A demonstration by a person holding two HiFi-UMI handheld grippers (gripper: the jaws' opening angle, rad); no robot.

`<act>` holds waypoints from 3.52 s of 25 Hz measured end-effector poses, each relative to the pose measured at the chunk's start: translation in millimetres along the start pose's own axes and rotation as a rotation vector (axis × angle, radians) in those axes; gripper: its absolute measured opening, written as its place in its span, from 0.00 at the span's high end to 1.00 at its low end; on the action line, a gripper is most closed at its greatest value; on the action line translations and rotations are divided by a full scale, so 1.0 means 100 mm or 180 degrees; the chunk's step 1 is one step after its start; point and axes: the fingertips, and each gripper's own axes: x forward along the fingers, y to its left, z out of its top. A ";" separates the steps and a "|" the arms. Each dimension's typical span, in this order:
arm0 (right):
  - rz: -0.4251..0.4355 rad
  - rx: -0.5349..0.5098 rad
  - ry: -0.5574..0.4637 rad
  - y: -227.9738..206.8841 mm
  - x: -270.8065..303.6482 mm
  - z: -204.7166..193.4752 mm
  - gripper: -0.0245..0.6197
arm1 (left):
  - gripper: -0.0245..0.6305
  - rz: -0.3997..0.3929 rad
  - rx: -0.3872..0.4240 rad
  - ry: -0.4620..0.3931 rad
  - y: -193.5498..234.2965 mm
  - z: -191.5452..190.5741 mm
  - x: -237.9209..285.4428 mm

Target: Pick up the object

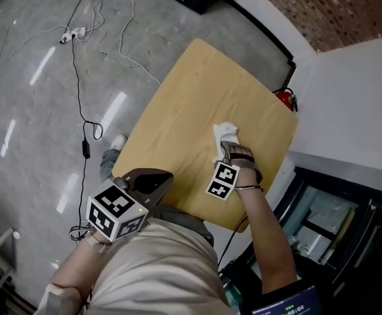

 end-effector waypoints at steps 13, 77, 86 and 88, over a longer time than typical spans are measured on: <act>0.0266 0.1334 -0.0783 -0.17 -0.29 0.30 0.43 | 0.96 -0.0020 0.0030 0.0070 -0.03 0.02 0.05; 0.3511 0.4994 -0.6408 -1.81 -4.07 1.15 0.43 | 0.46 0.0115 0.4925 -0.1037 -0.41 1.92 -0.11; 0.3847 0.4622 -0.6125 -1.69 -4.26 1.14 0.43 | 0.46 -0.0211 0.4956 -0.1286 -0.61 1.90 -0.22; 0.3771 0.4449 -0.5997 -1.60 -4.28 1.12 0.43 | 0.46 -0.0340 0.4905 -0.1274 -0.68 1.85 -0.21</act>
